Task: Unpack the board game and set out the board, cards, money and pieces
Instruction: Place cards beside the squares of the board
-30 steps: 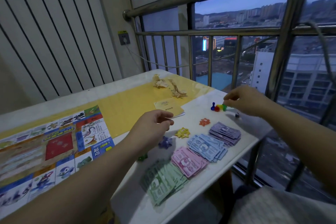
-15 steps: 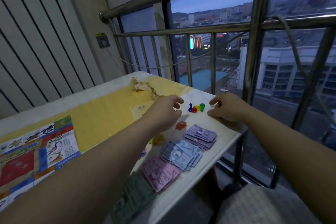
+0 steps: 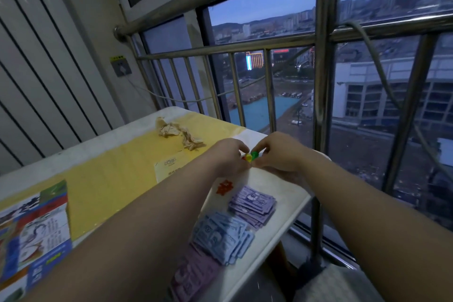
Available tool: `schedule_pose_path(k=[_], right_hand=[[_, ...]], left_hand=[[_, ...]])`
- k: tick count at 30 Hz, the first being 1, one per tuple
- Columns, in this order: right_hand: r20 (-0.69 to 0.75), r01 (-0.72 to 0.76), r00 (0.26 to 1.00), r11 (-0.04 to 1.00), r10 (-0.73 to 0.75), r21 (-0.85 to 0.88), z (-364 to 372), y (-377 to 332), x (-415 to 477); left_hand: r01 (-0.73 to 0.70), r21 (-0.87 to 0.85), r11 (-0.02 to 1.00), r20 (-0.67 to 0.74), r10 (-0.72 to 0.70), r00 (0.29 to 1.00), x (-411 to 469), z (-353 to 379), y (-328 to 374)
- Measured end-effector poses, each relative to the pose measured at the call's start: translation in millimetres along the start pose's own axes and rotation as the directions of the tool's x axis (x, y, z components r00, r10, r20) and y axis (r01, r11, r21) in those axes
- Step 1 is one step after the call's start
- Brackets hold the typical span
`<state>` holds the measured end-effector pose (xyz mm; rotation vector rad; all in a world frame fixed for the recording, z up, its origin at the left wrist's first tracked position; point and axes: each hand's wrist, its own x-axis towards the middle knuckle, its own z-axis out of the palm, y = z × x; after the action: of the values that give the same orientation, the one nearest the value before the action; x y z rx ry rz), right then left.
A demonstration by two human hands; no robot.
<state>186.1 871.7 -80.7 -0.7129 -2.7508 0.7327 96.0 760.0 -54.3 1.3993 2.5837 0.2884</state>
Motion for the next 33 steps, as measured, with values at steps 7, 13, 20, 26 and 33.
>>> schedule_pose_path(k=[7,13,20,26,33], right_hand=[[-0.067,0.022,0.997,1.000,-0.023,-0.013,2.8,3.3,-2.7],[-0.250,0.148,0.958,0.989,-0.140,0.013,17.2,6.7,-17.9],[-0.257,0.228,0.946,0.969,-0.197,0.097,18.0,0.7,-21.4],[-0.159,0.235,0.965,0.960,-0.210,0.155,9.7,-13.8,-24.6],[-0.084,0.317,0.948,0.925,-0.305,0.208,-5.5,-60.2,-18.6]], left_hand=[[-0.041,0.031,0.999,-0.033,0.042,0.999,0.2,0.8,3.1],[-0.007,0.134,0.991,-0.062,0.016,0.998,-3.5,4.2,8.8],[0.006,0.025,1.000,-0.152,-0.002,0.988,-8.9,5.0,0.7],[0.040,-0.143,0.989,-0.081,-0.052,0.995,-16.4,-5.4,-9.2],[0.138,-0.524,0.840,0.036,-0.140,0.990,-47.4,-45.9,-43.2]])
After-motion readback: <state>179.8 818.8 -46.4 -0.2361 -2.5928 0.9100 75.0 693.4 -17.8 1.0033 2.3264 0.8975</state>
